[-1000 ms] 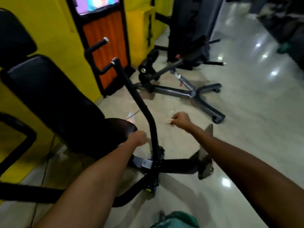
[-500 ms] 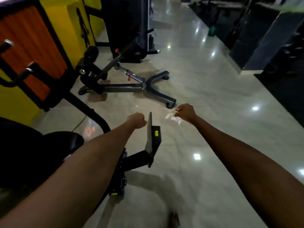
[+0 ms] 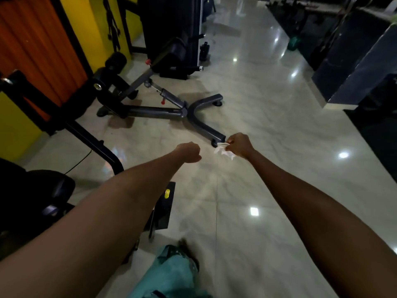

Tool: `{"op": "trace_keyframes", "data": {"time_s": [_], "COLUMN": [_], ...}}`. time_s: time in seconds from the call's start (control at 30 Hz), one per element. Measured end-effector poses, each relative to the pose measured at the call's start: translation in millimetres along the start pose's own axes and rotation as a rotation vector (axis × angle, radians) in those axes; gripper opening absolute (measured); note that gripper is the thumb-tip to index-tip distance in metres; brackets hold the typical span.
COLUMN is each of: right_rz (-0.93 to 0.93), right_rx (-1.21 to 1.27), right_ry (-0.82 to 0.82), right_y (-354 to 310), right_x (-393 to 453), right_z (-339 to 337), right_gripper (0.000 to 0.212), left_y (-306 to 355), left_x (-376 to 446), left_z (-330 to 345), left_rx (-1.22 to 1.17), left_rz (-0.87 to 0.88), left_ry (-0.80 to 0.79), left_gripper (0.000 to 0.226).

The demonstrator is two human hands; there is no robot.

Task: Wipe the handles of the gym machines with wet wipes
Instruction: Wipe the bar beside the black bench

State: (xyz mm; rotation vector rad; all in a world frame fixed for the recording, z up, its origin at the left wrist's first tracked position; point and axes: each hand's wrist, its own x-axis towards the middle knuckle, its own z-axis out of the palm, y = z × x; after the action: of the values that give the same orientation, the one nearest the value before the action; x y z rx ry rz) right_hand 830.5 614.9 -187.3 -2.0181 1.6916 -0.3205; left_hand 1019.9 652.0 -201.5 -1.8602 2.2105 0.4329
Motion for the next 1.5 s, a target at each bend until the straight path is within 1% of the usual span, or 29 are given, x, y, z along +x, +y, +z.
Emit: {"op": "trace_keyframes", "data": {"time_s": [0.1,0.23,0.3,0.37,0.43,0.47,0.53,0.57,0.63,0.67,0.73,0.83,0.9,0.93,0.97,1.03,1.1,1.13,1.23,1.37,1.5], "right_rz": [-0.043,-0.106,-0.132,-0.183,-0.228,-0.255,-0.305,-0.321,-0.365,-0.388,-0.462,-0.603,-0.706,-0.753,-0.807,-0.859,-0.926,-0.974,-1.054,-1.127,-1.228], "right_rx": [-0.020,-0.073,-0.128,-0.173,-0.178,-0.172,-0.177,-0.187,-0.188,-0.182,-0.218,-0.298,-0.334,-0.331,-0.323,-0.291,-0.290,-0.288,-0.266,-0.197,-0.202], "right_ry": [-0.018,-0.022,-0.064,-0.096,-0.093,-0.100,-0.128,-0.150,-0.189,-0.202,-0.253,-0.305,-0.331,-0.340,-0.351,-0.388,-0.428,-0.452,-0.510,-0.602,-0.657], "right_y": [0,-5,-13,-25,-40,-48,-64,-72,-90,-98,-120,-158,-189,-202,-222,-256,-286,-305,-352,-405,-459], "right_x": [46,121,155,190,219,234,260,273,300,313,342,385,416,426,440,459,471,478,491,496,505], "right_z": [-6,-19,-25,-32,-35,-35,-30,-26,-15,-9,4,22,35,41,48,60,71,78,101,134,170], "right_gripper": [0.022,0.019,0.018,0.017,0.014,0.015,0.028,0.025,0.010,0.011,0.013,0.011,0.033,0.040,0.042,0.032,0.011,0.004,0.003,0.016,0.018], "left_y": [-6,-17,-27,-41,-57,-66,-86,-99,-129,-144,-173,-216,-249,-262,-279,-302,-318,-328,-352,-384,-437], "left_x": [44,111,136,161,176,181,190,195,205,209,212,216,217,216,214,208,199,193,181,162,148], "left_z": [-12,-37,-52,-69,-85,-90,-97,-96,-95,-94,-95,-97,-101,-101,-103,-109,-117,-121,-123,-115,-107], "left_rx": [0.028,0.016,0.009,-0.001,-0.050,-0.074,-0.071,-0.061,-0.096,-0.127,-0.174,-0.237,-0.278,-0.309,-0.336,-0.381,-0.428,-0.442,-0.494,-0.495,-0.508], "left_rz": [-0.034,-0.065,-0.092,-0.122,-0.150,-0.173,-0.221,-0.251,-0.324,-0.358,-0.437,-0.572,-0.665,-0.707,-0.758,-0.853,-0.942,-0.998,-1.139,-1.252,-1.315], "left_ry": [-0.001,0.012,0.002,0.031,0.082,0.088,0.058,0.037,0.015,0.015,0.018,0.031,0.036,0.047,0.073,0.101,0.118,0.132,0.191,0.122,0.116], "left_gripper": [0.040,0.039,0.038,0.037,0.033,0.033,0.035,0.037,0.040,0.040,0.039,0.039,0.038,0.036,0.035,0.034,0.031,0.030,0.030,0.033,0.034]}}
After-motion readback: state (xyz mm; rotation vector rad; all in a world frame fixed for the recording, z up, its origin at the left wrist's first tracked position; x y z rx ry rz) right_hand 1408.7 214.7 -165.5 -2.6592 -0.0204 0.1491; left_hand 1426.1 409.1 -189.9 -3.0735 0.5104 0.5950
